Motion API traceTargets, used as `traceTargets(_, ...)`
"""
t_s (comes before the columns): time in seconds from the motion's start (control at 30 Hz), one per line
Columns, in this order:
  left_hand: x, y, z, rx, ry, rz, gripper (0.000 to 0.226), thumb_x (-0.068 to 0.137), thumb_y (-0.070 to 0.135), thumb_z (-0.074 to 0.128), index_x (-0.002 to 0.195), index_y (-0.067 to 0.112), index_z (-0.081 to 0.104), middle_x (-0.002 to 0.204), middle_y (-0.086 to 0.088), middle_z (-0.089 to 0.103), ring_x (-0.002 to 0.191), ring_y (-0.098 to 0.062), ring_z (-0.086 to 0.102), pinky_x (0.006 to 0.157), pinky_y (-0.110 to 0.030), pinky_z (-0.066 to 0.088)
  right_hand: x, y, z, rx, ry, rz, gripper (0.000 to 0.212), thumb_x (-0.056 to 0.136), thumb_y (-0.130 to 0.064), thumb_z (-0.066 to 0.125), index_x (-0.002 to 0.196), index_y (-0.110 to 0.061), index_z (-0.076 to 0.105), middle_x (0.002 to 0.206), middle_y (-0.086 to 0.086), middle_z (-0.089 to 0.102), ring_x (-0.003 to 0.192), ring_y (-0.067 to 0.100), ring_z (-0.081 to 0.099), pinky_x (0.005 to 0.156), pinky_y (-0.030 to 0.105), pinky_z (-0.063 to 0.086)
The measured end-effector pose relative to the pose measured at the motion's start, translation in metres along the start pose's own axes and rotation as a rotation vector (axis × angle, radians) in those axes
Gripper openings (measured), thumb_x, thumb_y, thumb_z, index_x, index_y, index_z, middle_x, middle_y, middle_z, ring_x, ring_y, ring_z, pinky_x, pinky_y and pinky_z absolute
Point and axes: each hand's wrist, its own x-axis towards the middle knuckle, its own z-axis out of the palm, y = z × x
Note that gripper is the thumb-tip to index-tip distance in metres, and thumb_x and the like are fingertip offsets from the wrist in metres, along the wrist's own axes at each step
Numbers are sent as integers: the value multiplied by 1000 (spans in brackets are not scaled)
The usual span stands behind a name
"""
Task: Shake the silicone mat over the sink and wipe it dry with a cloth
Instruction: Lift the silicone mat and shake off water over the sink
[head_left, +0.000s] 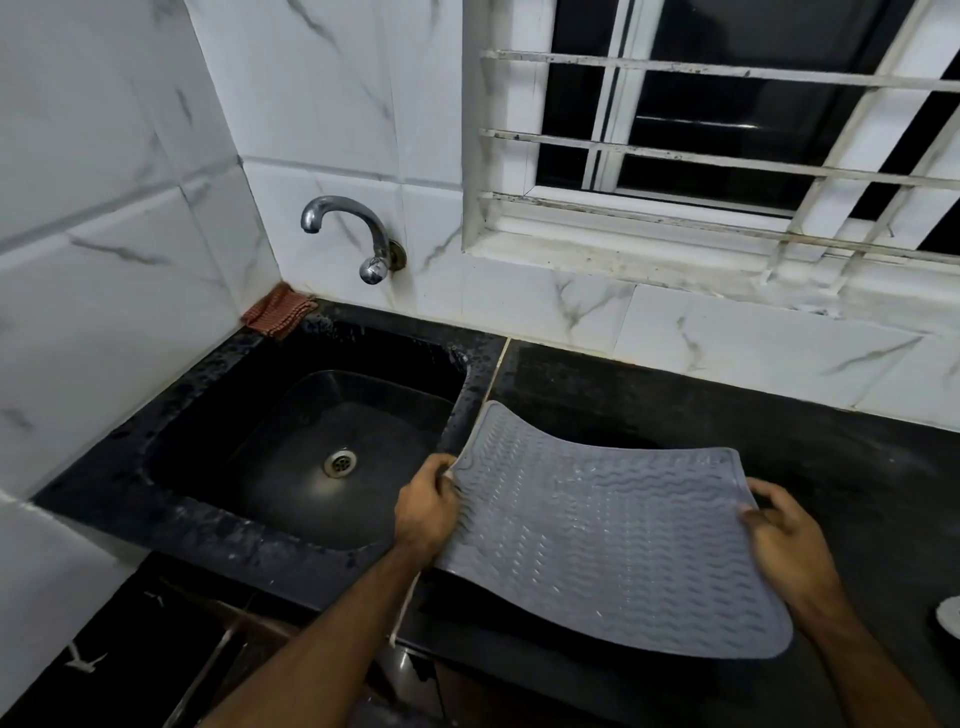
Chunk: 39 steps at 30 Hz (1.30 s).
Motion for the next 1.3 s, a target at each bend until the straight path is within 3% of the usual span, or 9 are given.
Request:
traceTargets(0.1,8,-2,-15,-38,36,11,19,99,20,47,103,30,62,90,7,70,86,-17,64,78,-34,50,-1,-19,6,41,11,-60,25,101,-15,55,116,-33,61,101,1,71,92,21,69,78,39,55)
traceTargets(0.33,41,-34,-56,-39,75,-46,17,100,22,48,106,26,64,96,4,70,93,-20,64,85,-38,52,11,-80,57,82,-34,-103,34,99,-20,59,97,-53,65,96,-6,75,87,14,73,78,38,58)
traceTargets(0.57,74,-84,-90,11,9,-215,18,99,22,50,102,26,68,98,3,68,95,-20,63,81,-28,44,32,-153,129,78,-152,-177,29,97,-12,58,115,-31,70,106,-11,74,102,12,69,80,26,51)
traceTargets(0.77,96,-89,-100,-31,-14,-278,21,99,22,52,103,22,73,99,4,70,96,-18,64,79,-23,44,42,-219,158,102,-185,-227,31,97,-7,55,122,-17,71,126,4,69,120,24,62,110,44,46)
traceTargets(0.93,112,-91,-109,26,-37,-324,25,100,25,52,100,15,76,102,-4,72,96,-23,64,80,-26,47,36,-284,183,265,-247,-234,21,96,-7,57,101,-20,73,112,11,74,101,31,70,92,43,56)
traceTargets(1.07,126,-78,-126,84,-98,-332,36,101,37,49,77,14,65,98,-12,73,96,-31,67,86,-34,53,33,-323,215,291,-289,-242,19,97,-6,54,106,-15,68,104,14,74,80,22,73,71,38,62)
traceTargets(1.13,135,-59,-144,113,-61,-298,37,100,42,47,85,14,65,103,-12,72,102,-33,66,91,-36,51,31,-338,232,294,-319,-229,21,99,-5,51,115,-12,64,97,10,73,65,15,71,51,27,56)
traceTargets(1.2,145,-29,-167,107,14,-220,38,100,47,46,105,17,69,110,-9,70,108,-32,63,94,-35,48,30,-351,249,290,-332,-218,24,100,-5,51,122,-10,58,96,10,71,68,18,71,49,28,56)
traceTargets(1.3,161,32,-203,-1,109,-55,43,97,56,48,112,23,70,109,-4,71,109,-28,63,101,-42,45,29,-367,272,283,-332,-221,31,99,-4,54,128,-13,50,108,17,68,76,24,72,51,33,59)
